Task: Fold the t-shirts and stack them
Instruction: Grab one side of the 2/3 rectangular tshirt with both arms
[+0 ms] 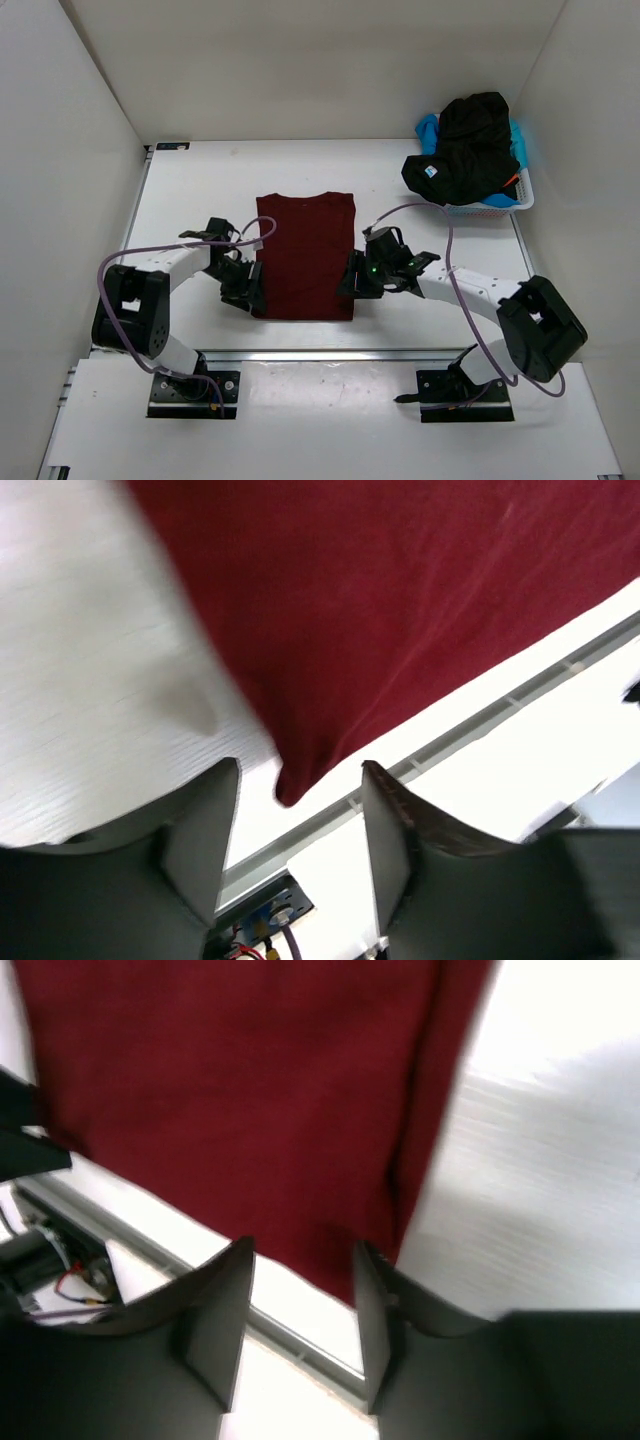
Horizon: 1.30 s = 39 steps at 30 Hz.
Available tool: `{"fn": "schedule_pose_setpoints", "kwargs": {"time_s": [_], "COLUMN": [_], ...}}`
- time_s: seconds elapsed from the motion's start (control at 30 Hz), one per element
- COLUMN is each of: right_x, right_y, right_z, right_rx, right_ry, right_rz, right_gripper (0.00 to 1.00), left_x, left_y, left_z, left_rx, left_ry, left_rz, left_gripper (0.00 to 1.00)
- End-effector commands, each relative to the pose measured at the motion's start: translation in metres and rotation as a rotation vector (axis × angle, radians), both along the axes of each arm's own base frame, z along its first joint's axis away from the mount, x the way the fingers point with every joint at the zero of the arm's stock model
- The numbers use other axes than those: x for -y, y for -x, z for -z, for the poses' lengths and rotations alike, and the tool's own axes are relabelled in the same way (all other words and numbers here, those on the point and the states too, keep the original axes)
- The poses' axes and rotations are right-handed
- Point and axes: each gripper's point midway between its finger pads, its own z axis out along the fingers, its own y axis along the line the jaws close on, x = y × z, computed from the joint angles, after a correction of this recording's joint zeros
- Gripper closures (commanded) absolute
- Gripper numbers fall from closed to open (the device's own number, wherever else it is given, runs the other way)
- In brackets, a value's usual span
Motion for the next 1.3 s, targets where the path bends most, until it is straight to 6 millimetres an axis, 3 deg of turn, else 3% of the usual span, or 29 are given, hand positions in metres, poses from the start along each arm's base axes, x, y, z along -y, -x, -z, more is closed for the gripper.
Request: {"fn": "schedule_pose_setpoints", "kwargs": {"time_s": [0.0, 0.17, 0.3, 0.4, 0.47, 0.63, 0.67, 0.7, 0.97, 1.03, 1.17, 1.27], "right_x": [0.003, 0.021, 0.017, 0.012, 0.005, -0.001, 0.001, -0.004, -0.004, 0.001, 0.004, 0.003], "right_y": [-0.004, 0.022, 0.032, 0.032, 0.031, 0.021, 0.022, 0.02, 0.029, 0.039, 0.035, 0.034], "right_z": [-0.024, -0.002, 0.009, 0.012, 0.013, 0.02, 0.027, 0.021, 0.029, 0.035, 0.03, 0.023], "right_rx": [0.039, -0.094, -0.145, -0.142, -0.149, -0.132, -0.157, -0.149, -0.195, -0.222, -0.211, -0.19], "right_ry": [0.015, 0.061, 0.052, 0.019, -0.011, -0.008, -0.012, -0.043, -0.035, -0.034, -0.081, -0.098], "right_rz": [0.009, 0.035, 0.045, 0.047, 0.037, 0.034, 0.046, 0.039, 0.031, 0.036, 0.054, 0.038], "right_gripper": [0.5, 0.42, 0.39, 0.4, 0.4, 0.41, 0.43, 0.43, 0.64, 0.71, 1.0, 1.0], "left_x": [-0.006, 0.001, 0.009, 0.006, 0.004, 0.004, 0.003, 0.004, 0.007, 0.009, 0.006, 0.002], "left_y": [-0.011, -0.004, 0.001, 0.004, 0.005, 0.008, 0.006, 0.005, 0.005, 0.005, 0.0, -0.006], "left_z": [-0.02, -0.009, -0.001, 0.007, 0.013, 0.02, 0.021, 0.021, 0.022, 0.02, 0.021, 0.013], "left_rx": [0.059, 0.032, 0.0, -0.04, -0.077, -0.151, -0.156, -0.165, -0.109, -0.104, -0.072, -0.041], "left_ry": [0.035, 0.014, 0.019, 0.009, 0.008, 0.032, 0.036, 0.052, 0.054, 0.069, 0.089, 0.112], "left_rz": [-0.041, -0.017, 0.018, 0.003, -0.012, -0.032, -0.041, -0.051, -0.028, -0.027, -0.05, -0.068], "left_gripper": [0.36, 0.25, 0.22, 0.26, 0.36, 0.46, 0.52, 0.53, 0.58, 0.67, 0.81, 0.87]}}
